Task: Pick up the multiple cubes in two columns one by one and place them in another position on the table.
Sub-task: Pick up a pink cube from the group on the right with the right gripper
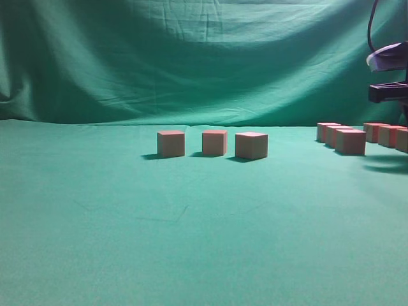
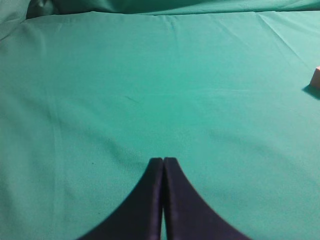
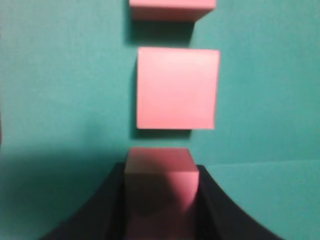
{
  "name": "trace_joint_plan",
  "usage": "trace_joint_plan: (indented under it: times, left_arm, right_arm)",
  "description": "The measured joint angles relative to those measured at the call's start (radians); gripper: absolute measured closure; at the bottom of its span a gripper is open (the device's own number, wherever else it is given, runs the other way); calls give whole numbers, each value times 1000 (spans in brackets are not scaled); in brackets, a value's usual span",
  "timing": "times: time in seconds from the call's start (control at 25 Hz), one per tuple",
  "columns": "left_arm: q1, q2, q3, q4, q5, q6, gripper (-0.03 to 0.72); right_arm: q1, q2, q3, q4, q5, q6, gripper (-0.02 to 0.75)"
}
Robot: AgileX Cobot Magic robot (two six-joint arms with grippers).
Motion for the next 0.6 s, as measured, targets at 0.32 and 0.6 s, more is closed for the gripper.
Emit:
trace_joint_plan:
  times: [0.32,0.6]
  left_arm:
    - [0,0,0,0,0,0,688]
    - [0,0,0,0,0,0,688]
  right_arm:
    - [21,-116,-28,83,175,-29,479]
    - [272,-339,-51,164,225,-82,479]
